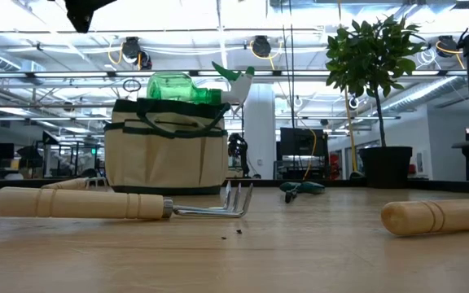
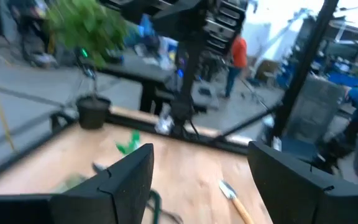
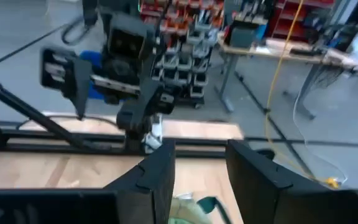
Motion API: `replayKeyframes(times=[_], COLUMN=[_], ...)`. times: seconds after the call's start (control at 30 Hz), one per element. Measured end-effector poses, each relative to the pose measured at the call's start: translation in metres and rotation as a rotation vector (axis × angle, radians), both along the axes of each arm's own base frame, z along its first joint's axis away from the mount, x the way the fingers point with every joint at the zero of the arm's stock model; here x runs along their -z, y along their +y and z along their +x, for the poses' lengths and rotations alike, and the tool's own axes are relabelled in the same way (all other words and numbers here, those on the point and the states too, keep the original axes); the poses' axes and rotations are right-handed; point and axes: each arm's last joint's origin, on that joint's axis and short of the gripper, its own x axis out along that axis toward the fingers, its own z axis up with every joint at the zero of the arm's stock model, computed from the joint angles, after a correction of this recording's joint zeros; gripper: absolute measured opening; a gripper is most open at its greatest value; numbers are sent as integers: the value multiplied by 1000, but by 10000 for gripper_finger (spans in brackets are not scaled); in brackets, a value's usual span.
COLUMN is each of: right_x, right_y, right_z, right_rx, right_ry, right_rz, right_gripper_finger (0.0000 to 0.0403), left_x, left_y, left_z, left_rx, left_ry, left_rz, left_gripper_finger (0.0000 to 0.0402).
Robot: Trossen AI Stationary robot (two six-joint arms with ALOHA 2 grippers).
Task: Pick & Place Garden tools in Gardening bag
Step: Put the green spray bottle into the gardening bag
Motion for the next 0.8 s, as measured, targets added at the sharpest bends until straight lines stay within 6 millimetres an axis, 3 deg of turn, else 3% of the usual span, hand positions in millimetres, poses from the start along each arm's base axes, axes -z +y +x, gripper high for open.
replayKeyframes(times=[0.17, 0.33, 0.53, 0.8], right_x=[-25, -29, -6, 35], right_y=[4, 7, 10, 12], right_z=[-35, -64, -92, -120], right_rx=[0, 6, 30, 97], right_ry=[-1, 112, 303, 420], right_rz=[-4, 46, 125, 276], right_gripper_finger=[129, 128, 128, 139], left_x=[-8, -12, -11, -10], left_y=[1, 1, 0, -1], left_z=[-1, -1, -1, 1], left_rx=[-21, -22, 0, 34], left_ry=[-80, -123, -116, -105], left_rz=[32, 30, 15, -47], left_gripper_finger=[267, 267, 267, 267])
